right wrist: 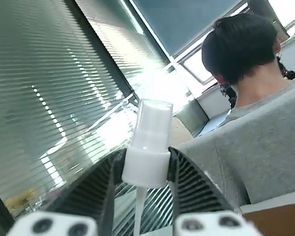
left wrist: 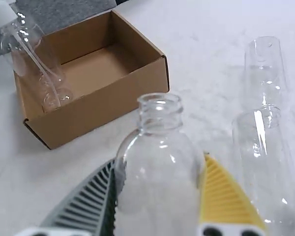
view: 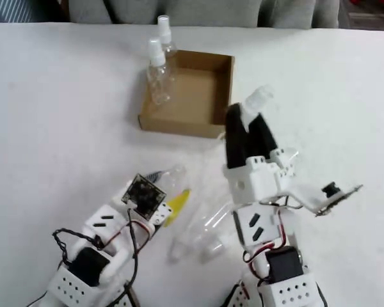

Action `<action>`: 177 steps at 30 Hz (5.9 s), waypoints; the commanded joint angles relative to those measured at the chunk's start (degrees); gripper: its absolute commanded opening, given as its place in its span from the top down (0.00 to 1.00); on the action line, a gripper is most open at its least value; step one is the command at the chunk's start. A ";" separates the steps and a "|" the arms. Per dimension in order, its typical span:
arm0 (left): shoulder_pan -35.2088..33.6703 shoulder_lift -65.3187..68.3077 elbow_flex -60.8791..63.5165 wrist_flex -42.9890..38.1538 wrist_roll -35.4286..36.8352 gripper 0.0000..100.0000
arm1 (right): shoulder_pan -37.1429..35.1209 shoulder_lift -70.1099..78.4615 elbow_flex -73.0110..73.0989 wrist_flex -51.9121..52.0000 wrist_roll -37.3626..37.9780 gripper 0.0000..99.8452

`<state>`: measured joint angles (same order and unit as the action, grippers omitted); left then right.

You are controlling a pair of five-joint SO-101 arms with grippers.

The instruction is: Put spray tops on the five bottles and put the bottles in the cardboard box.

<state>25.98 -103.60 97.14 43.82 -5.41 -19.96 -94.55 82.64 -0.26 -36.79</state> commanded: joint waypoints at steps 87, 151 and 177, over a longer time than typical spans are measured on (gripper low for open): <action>0.92 -0.48 -0.09 2.20 -0.44 0.98 | -2.59 51.56 -6.15 -49.01 6.59 0.98; -0.57 -0.57 -0.88 2.02 4.13 0.98 | -1.71 50.33 -7.38 -38.73 0.70 0.99; -0.22 -0.57 -1.14 3.43 4.13 0.98 | -3.12 55.69 -10.90 -38.90 1.14 0.99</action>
<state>24.92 -103.60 97.14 47.34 -1.71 -23.30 -40.48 75.34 -39.21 -35.56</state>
